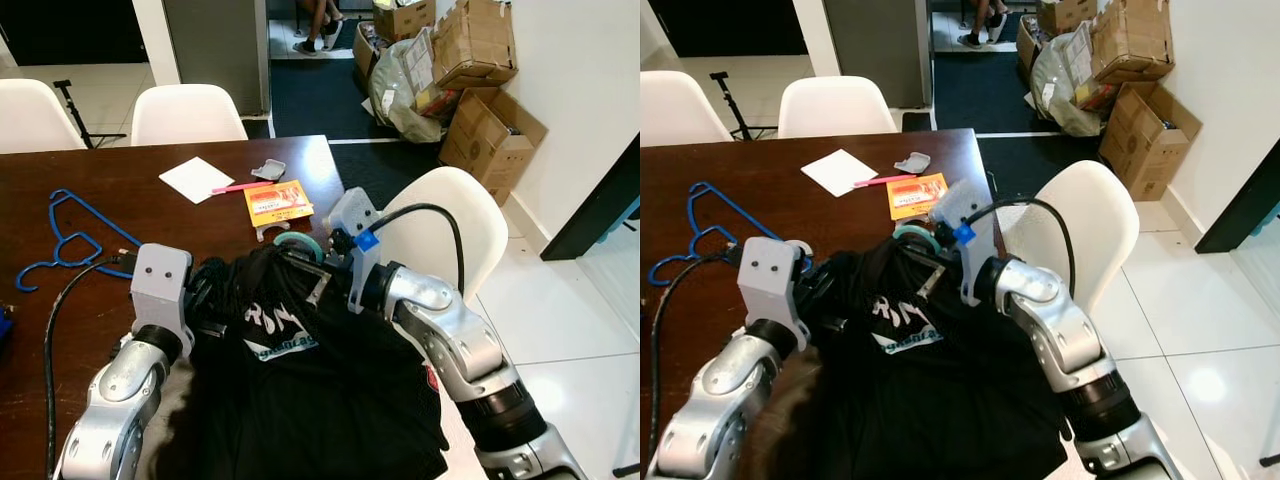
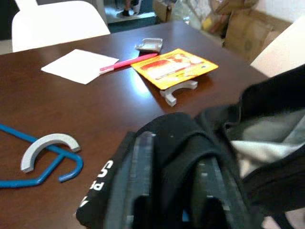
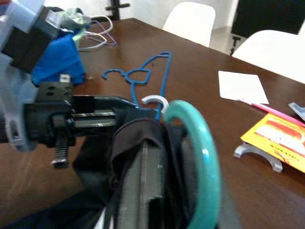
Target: Hang hanger
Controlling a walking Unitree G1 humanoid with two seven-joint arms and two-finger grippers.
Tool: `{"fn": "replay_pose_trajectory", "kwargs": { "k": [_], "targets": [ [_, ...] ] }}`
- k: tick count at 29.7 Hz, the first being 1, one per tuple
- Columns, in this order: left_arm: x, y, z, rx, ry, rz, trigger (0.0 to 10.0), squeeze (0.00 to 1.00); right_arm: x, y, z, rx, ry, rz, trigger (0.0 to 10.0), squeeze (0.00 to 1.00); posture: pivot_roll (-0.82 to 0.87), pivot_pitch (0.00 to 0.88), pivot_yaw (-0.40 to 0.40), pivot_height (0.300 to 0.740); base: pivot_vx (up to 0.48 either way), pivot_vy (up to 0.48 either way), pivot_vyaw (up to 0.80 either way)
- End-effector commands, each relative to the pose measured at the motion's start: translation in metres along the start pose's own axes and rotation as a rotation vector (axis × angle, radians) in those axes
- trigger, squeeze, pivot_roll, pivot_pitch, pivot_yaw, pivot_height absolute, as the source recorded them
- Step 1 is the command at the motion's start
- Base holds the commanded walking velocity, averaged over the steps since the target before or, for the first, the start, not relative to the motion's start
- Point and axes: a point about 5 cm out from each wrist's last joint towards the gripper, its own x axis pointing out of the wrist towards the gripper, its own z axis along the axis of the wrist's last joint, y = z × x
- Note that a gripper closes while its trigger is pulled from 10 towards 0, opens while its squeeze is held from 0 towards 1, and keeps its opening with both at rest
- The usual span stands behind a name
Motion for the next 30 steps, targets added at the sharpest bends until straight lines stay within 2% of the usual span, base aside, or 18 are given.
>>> {"fn": "replay_pose_trajectory", "kwargs": {
  "k": [1, 9, 10, 16, 18, 21, 25, 26, 30],
  "targets": [
    [-0.001, 0.001, -0.002, -0.010, -0.002, 0.009, 10.0, 1.00, -0.004, 0.005, 0.003, 0.002, -0.020, 0.050, 10.0, 1.00, 0.02, 0.146, -0.011, 0.740, 0.000, 0.000, 0.00],
    [-0.005, 0.010, -0.001, 0.004, -0.003, 0.042, 10.0, 1.00, -0.014, 0.006, 0.002, -0.034, -0.008, 0.116, 10.0, 1.00, 0.02, 0.148, -0.011, 0.740, 0.000, 0.000, 0.00],
    [-0.007, 0.013, -0.003, 0.009, 0.000, 0.051, 10.0, 1.00, -0.018, 0.004, 0.004, -0.033, -0.012, 0.135, 10.0, 0.00, 0.03, 0.146, -0.013, 0.740, 0.000, 0.000, 0.00],
    [-0.010, 0.017, -0.006, 0.022, -0.002, 0.064, 10.0, 1.00, -0.029, -0.001, 0.010, -0.027, -0.030, 0.170, 10.0, 0.00, 0.02, 0.143, -0.016, 0.740, 0.000, 0.000, 0.00],
    [-0.010, 0.017, -0.006, 0.023, -0.007, 0.064, 10.0, 1.00, -0.032, -0.005, 0.016, -0.005, -0.067, 0.166, 10.0, 0.00, 0.02, 0.141, -0.017, 0.740, 0.000, 0.000, 0.00],
    [-0.009, 0.014, -0.005, 0.022, -0.012, 0.057, 10.0, 1.00, -0.033, -0.008, 0.021, 0.026, -0.112, 0.153, 10.0, 0.00, 0.02, 0.136, -0.016, 0.740, 0.000, 0.000, 0.00],
    [-0.008, 0.013, -0.004, 0.022, -0.016, 0.052, 10.0, 1.00, -0.032, -0.008, 0.019, 0.033, -0.096, 0.166, 10.0, 0.00, 0.02, 0.132, -0.016, 0.740, 0.000, 0.000, 0.00],
    [-0.008, 0.013, -0.004, 0.023, -0.017, 0.051, 10.0, 1.00, -0.032, -0.008, 0.017, 0.036, -0.083, 0.166, 0.0, 0.00, 0.02, 0.132, -0.015, 0.740, 0.000, 0.000, 0.00],
    [-0.007, 0.013, -0.002, 0.026, -0.026, 0.050, 10.0, 1.00, -0.030, -0.006, 0.012, 0.011, -0.036, 0.175, 0.0, 0.00, 0.03, 0.130, -0.017, 0.740, 0.000, 0.000, 0.00]
  ]
}}
